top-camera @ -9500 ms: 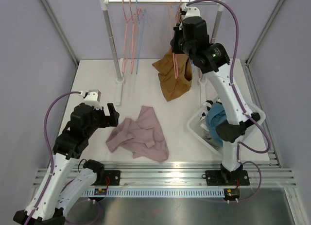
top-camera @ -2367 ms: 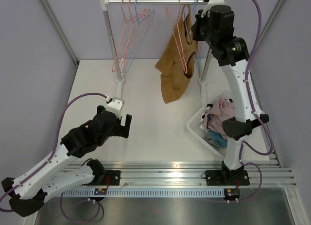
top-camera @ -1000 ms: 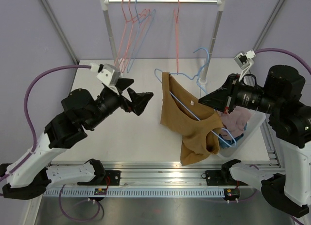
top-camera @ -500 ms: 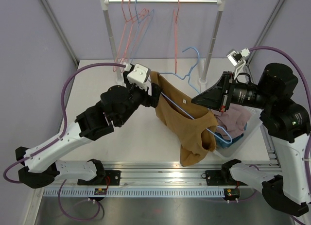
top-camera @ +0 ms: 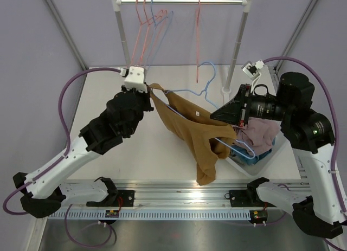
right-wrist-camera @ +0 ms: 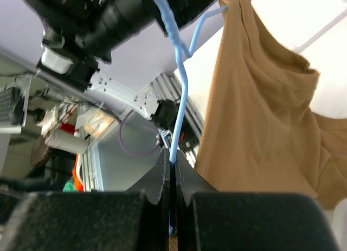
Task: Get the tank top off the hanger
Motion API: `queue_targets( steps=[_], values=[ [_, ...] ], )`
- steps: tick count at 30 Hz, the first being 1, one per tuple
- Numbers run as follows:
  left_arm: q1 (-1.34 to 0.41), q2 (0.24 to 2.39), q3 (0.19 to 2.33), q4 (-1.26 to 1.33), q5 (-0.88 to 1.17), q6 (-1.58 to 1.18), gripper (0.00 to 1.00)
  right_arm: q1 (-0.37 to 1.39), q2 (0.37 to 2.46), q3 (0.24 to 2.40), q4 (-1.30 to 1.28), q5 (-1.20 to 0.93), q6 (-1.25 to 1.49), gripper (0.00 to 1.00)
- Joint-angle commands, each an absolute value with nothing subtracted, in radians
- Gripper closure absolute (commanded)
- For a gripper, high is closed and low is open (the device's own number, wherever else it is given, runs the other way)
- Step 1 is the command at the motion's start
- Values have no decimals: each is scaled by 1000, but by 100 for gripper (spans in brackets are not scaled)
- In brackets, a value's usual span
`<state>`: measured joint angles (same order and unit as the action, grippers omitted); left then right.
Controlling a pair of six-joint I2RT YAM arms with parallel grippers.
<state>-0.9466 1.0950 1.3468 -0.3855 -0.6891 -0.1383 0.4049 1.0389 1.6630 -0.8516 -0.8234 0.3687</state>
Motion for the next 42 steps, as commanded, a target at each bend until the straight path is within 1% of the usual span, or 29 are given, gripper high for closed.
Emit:
queue_targets(
  steps=[1,4,6,10,13,14,16,17,18,20,21,22,23,24,25,26,27,28,29,31,32,34,35,36,37,38,39,40,42],
  values=[
    [-870,1005,1345,-443,-848,-270,100,403,1028,1570,-741,-998,313,100],
    [-787,994,1359,-550,-841,-334,100,402,1009,1468,-570,-1127,354,100],
    [-734,993,1364,-624,-819,-377,100,403,999,1437,-475,-1138,393,100],
    [-641,980,1356,-684,-714,-426,100,403,986,1396,-400,-1152,397,100],
    [-597,951,1330,-689,-568,-434,100,402,973,1356,-353,-1112,405,100],
    [-591,937,1325,-692,-548,-443,100,402,966,1335,-321,-1114,420,100],
    [-571,927,1309,-706,-516,-449,100,402,942,1251,-151,-1149,460,100],
    [-560,922,1304,-709,-467,-448,100,403,933,1220,-76,-1170,513,100],
    [-545,916,1298,-712,-442,-443,100,405,927,1191,83,-1183,541,100],
    [-537,907,1290,-695,-324,-407,100,411,931,1138,220,-1137,592,100],
    [-537,890,1281,-677,-266,-388,100,417,936,1125,280,-1109,619,100],
    [-537,878,1247,-657,-196,-368,100,432,946,1091,355,-1036,646,100],
    [-538,859,1227,-606,-60,-339,100,451,953,1071,511,-984,702,100],
    [-538,830,1200,-582,-4,-331,100,501,975,1046,584,-933,713,100],
    [-538,819,1166,-569,129,-324,100,533,991,1040,648,-826,698,100],
    [-538,809,1154,-562,168,-313,100,563,1011,1042,737,-777,678,100],
    [-540,804,1143,-563,195,-308,100,624,1032,1049,773,-741,661,100],
    [-540,795,1135,-587,219,-296,100,640,1092,1087,843,-712,629,100],
    [-538,790,1132,-601,216,-290,100,656,1124,1107,844,-701,623,100],
    [-540,775,1123,-623,228,-270,100,682,1210,1118,1033,-637,624,100],
    [-538,769,1117,-643,241,-252,100,684,1235,1106,1199,-602,621,100],
    [-538,755,1106,-658,197,-248,100,686,1281,1072,1317,-519,588,100],
    [-538,738,1100,-678,166,-250,100,686,1267,1056,1298,-485,553,100],
    [-538,735,1094,-693,137,-250,100,687,1205,1031,1232,-447,514,100],
    [-538,733,1092,-709,76,-250,100,690,1163,1022,1147,-352,411,100],
    [-538,732,1088,-735,58,-249,100,695,1122,1009,983,-298,352,100],
    [-538,730,1071,-739,49,-245,100,695,1055,967,945,-199,300,100],
    [-538,724,1057,-739,48,-244,100,696,1025,930,943,-145,229,100],
    [-538,704,1008,-721,38,-256,100,696,941,843,953,-7,184,100]
  ],
)
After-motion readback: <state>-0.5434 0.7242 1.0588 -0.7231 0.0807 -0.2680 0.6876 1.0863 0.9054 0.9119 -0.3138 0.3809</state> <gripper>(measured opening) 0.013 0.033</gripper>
